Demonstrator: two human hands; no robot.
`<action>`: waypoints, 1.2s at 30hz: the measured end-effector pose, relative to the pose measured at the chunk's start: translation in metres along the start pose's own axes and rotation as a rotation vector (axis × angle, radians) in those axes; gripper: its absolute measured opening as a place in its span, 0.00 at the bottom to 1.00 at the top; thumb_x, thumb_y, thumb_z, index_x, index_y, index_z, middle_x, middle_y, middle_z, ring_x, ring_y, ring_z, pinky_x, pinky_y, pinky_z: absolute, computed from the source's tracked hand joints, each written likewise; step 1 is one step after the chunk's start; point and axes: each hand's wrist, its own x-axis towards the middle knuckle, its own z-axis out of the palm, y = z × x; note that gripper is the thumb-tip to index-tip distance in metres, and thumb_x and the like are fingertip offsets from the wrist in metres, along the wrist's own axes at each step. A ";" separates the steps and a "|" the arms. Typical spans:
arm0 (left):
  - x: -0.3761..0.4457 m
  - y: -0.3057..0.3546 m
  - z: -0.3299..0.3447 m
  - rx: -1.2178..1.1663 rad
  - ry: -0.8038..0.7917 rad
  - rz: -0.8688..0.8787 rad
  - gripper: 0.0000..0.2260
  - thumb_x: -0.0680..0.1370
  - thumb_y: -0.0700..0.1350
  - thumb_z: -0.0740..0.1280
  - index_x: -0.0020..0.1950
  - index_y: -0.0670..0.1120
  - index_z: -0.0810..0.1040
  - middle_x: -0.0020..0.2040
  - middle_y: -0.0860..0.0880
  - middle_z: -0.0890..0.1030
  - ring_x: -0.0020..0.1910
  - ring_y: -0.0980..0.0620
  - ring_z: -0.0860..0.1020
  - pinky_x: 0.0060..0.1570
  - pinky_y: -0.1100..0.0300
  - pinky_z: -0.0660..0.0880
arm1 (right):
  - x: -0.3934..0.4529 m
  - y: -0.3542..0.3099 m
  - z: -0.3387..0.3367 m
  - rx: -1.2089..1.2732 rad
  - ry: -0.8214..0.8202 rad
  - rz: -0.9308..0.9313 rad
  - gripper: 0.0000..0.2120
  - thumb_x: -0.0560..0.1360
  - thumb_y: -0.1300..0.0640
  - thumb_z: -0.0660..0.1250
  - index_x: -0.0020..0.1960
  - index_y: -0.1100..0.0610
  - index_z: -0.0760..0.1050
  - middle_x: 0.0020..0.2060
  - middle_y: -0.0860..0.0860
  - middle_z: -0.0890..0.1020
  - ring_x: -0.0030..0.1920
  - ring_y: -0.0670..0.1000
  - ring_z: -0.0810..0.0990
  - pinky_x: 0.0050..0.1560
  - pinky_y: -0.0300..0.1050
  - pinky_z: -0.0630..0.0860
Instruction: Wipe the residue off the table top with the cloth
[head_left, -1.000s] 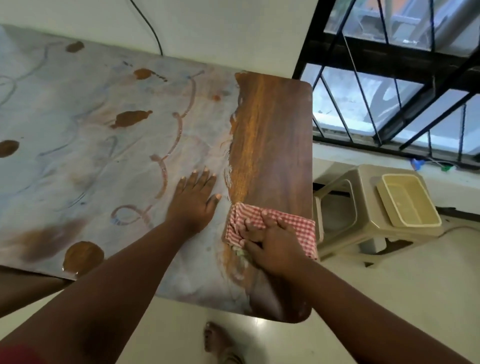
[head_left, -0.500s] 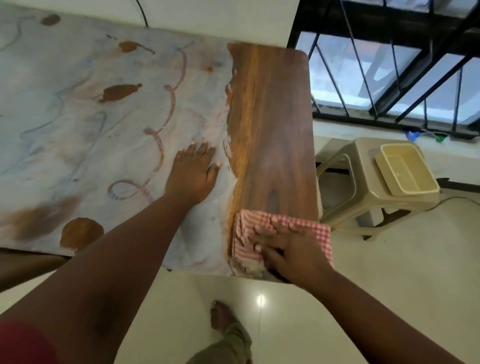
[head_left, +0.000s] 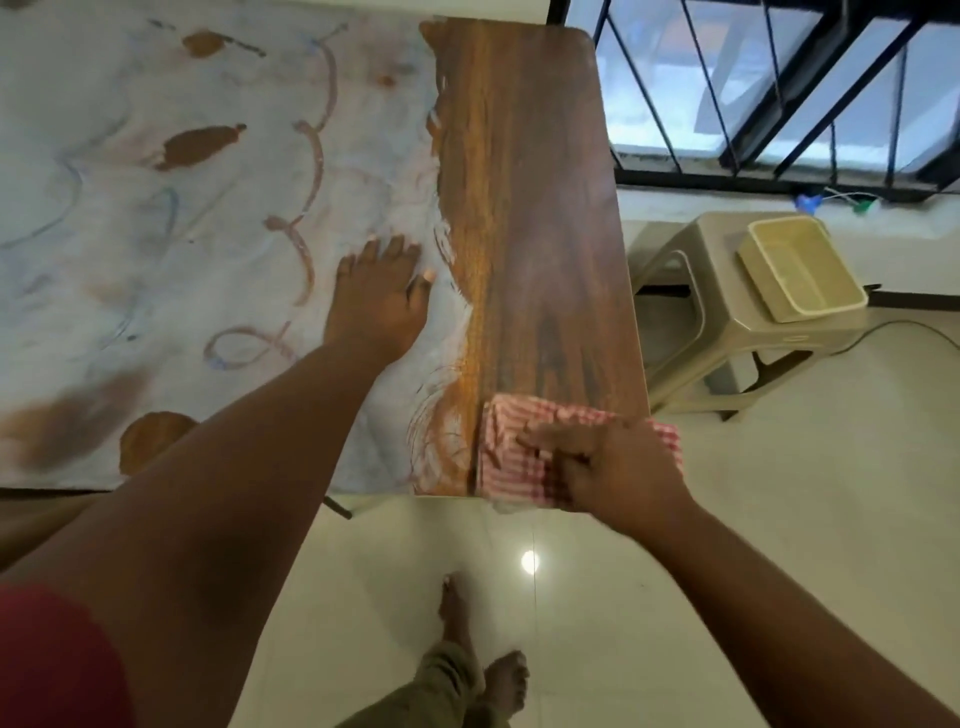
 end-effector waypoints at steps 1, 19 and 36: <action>0.000 0.000 0.000 0.006 -0.004 0.003 0.24 0.81 0.53 0.49 0.74 0.45 0.65 0.75 0.44 0.65 0.74 0.42 0.59 0.71 0.44 0.53 | 0.016 0.004 -0.006 -0.027 -0.005 0.054 0.18 0.77 0.55 0.60 0.61 0.36 0.74 0.40 0.46 0.83 0.33 0.44 0.76 0.34 0.28 0.66; -0.004 -0.002 -0.006 -0.019 -0.056 0.055 0.24 0.82 0.52 0.49 0.74 0.42 0.65 0.74 0.41 0.65 0.74 0.38 0.59 0.71 0.39 0.52 | -0.041 0.005 0.015 0.217 -0.062 0.197 0.13 0.74 0.48 0.66 0.58 0.38 0.75 0.52 0.16 0.65 0.71 0.33 0.55 0.73 0.44 0.49; -0.001 0.000 -0.005 -0.012 -0.137 0.020 0.26 0.82 0.56 0.46 0.77 0.46 0.57 0.78 0.45 0.56 0.77 0.43 0.49 0.73 0.42 0.43 | 0.009 -0.112 0.071 0.178 -0.049 0.028 0.23 0.75 0.45 0.53 0.63 0.51 0.76 0.67 0.42 0.69 0.74 0.45 0.46 0.69 0.40 0.30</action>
